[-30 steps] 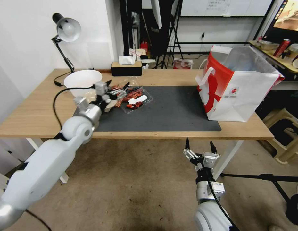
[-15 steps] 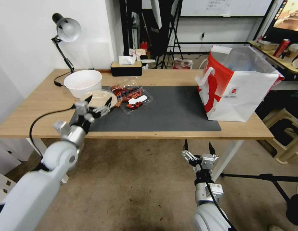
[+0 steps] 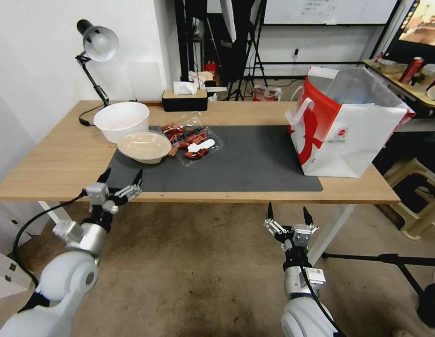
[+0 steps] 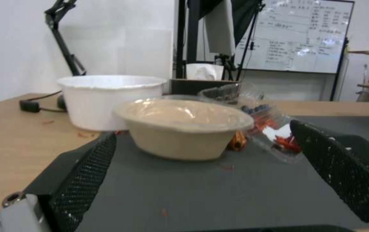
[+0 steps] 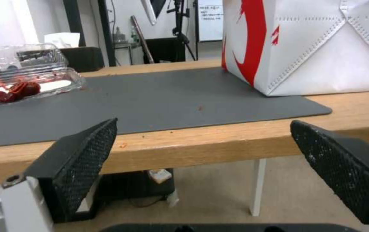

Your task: Pick up the trash from the table and place it into the takeout bag.

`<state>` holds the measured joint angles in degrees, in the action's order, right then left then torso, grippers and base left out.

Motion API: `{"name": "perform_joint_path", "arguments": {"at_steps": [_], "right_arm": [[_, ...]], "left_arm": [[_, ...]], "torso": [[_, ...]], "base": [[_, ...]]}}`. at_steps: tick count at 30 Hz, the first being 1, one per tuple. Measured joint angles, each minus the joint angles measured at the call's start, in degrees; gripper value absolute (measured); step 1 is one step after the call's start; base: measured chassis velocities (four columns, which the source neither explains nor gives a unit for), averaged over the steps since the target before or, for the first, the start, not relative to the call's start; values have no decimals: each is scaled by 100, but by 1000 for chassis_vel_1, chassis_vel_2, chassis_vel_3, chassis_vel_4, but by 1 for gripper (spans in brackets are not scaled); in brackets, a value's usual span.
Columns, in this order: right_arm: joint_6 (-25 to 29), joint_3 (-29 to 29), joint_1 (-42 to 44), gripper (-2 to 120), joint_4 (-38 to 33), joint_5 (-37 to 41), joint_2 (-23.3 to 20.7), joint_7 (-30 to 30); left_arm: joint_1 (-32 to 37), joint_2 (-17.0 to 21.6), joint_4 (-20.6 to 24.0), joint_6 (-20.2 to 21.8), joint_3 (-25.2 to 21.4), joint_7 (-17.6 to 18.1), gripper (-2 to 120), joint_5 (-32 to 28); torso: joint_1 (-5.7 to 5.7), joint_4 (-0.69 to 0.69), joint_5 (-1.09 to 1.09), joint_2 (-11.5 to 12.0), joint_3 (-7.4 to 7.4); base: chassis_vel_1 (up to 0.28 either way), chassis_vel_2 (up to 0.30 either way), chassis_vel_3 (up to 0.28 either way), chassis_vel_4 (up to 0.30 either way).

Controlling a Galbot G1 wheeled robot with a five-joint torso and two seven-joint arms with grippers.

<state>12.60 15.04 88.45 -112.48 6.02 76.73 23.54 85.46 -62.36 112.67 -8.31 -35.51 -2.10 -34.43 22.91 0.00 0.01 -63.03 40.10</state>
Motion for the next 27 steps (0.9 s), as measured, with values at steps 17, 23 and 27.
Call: {"name": "perform_joint_path", "arguments": {"at_steps": [17,23,27], "right_arm": [[57,-9,25,100,11,63,-71,0],[61,-14,22,100,24,55,-60,-2],[61,-22,19,100,32,38,-33,-3]], "left_arm": [[443,-374,-208,-472,-14,-175,100,366],[287,-311,-202,-406,110,-126,100,360],[20,-204,-141,-151,342,20,100,75]], "torso": [[1,1,-1,0,1],[1,0,-1,0,1],[1,0,-1,0,1]], "base": [[0,0,0,0],[0,0,0,0],[0,0,0,0]]}}
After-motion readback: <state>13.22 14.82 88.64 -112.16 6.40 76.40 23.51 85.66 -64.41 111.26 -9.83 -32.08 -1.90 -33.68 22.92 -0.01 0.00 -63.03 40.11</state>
